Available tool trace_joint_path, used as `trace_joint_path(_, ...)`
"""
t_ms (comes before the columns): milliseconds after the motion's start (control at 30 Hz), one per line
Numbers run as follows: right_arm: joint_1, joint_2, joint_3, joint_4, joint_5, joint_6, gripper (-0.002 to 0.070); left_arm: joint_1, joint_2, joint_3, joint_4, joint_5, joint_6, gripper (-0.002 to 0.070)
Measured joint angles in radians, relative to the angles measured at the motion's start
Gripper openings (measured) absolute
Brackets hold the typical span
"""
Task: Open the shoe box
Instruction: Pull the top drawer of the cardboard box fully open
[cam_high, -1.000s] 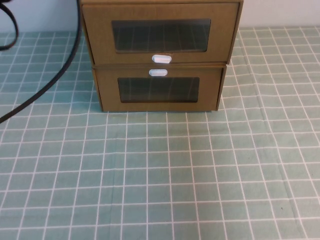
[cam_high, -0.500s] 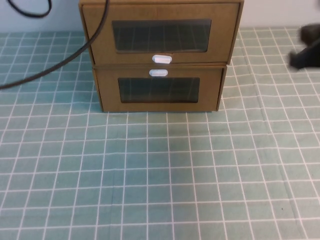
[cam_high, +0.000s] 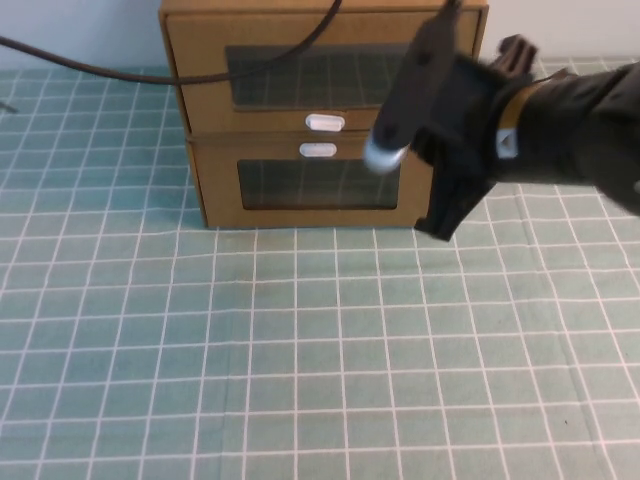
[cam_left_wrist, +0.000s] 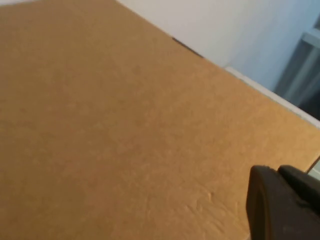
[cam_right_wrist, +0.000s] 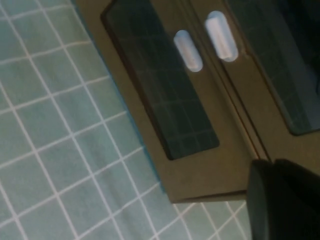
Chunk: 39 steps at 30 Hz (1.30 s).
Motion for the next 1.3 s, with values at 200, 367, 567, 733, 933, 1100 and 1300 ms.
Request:
trace_joint_path(200,0.049,0.091,-0.002,-0.242,-0.021,0.051,-0.0013,0.000,0.140,-0.103,-0.017,0.071,0.017,-0.0005)
trace_joint_path(367,0.089,0.162,-0.002,-0.431,-0.046,0.216,-0.0013,-0.002,0.210,-0.121,-0.036,0.079,0.017,-0.0005)
trace_joint_path(567,0.127,0.215,-0.002,-0.992,-0.069,0.702,0.0006,-0.002,0.238,-0.140,-0.066,0.094,0.019,-0.0005)
trace_joint_path(733,0.128,0.234,-0.006,-1.289,-0.090,1.006,0.0151,-0.002,0.243,-0.142,-0.076,0.098,0.019,-0.0005)
trace_joint_path(933,0.135,0.294,-0.036,-1.330,-0.035,0.997,0.0317,-0.002,0.243,-0.142,-0.082,0.098,0.019,-0.0005)
trace_joint_path(1100,0.136,0.327,-0.056,-1.331,-0.013,0.989,0.0349,-0.002,0.243,-0.142,-0.086,0.098,0.019,-0.0005)
trace_joint_path(1300,0.136,0.331,-0.060,-1.332,-0.015,0.986,0.0354,-0.002,0.243,-0.142,-0.087,0.099,0.019,-0.0005)
